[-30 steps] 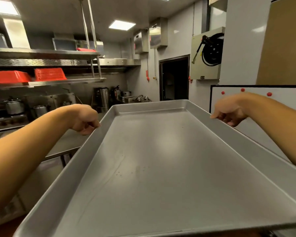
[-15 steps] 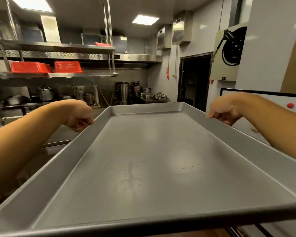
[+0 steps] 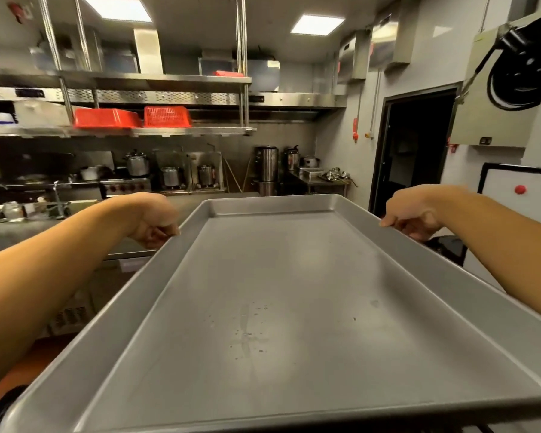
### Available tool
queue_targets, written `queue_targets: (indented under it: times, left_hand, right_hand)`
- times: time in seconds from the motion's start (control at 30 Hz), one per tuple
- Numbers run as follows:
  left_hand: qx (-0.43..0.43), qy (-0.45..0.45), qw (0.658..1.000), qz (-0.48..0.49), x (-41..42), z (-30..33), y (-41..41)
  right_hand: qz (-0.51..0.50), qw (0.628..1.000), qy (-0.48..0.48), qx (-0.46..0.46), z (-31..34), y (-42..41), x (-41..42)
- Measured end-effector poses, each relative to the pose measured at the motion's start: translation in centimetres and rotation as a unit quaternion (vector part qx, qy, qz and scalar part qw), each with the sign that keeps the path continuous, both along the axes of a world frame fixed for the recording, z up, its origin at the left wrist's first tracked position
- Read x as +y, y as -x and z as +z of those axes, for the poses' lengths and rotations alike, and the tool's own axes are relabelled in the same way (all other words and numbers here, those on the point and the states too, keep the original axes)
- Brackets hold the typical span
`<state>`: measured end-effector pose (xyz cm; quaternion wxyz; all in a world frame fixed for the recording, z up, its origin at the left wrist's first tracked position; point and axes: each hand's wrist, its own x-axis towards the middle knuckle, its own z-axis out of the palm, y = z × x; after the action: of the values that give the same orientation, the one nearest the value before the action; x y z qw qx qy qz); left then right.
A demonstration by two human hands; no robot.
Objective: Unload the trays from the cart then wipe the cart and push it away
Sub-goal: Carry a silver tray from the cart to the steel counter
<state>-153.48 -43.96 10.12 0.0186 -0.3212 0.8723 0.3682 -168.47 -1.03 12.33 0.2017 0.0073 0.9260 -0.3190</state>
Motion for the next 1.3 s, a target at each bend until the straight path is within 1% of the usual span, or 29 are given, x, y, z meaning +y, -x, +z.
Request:
queue_targets:
  times: [0.2,0.37,0.6,0.7,0.9,1.1,1.3]
  left_hand:
    - [0.003,0.011,1.0,0.026,-2.7,0.1,5.5]
    - [-0.002,0.021,0.999,0.044,-3.5,0.0,9.3]
    - [-0.004,0.024,0.996,0.08,-4.4,-1.7,16.5]
    - [-0.01,0.016,0.996,0.088,-4.7,-2.5,20.1]
    - [-0.001,0.033,0.991,0.131,-5.8,-1.9,27.9]
    - [0.005,0.041,0.986,0.16,-7.5,-1.6,34.0]
    - [0.012,0.055,0.983,0.176,-12.5,-1.7,41.4]
  right_hand:
    - [0.024,0.999,-0.024,0.016,0.1,8.1,-4.1]
    - [0.037,0.999,-0.009,-0.007,-0.7,13.7,-6.7]
    - [0.078,0.996,-0.042,-0.013,-3.5,23.7,-9.4]
    - [0.096,0.995,-0.023,-0.02,-4.5,28.1,-10.4]
    - [0.133,0.991,0.027,0.012,-3.5,37.1,-12.5]
    - [0.151,0.988,0.027,0.008,-3.0,45.4,-16.0]
    - [0.169,0.985,0.031,0.017,-3.3,53.9,-21.9]
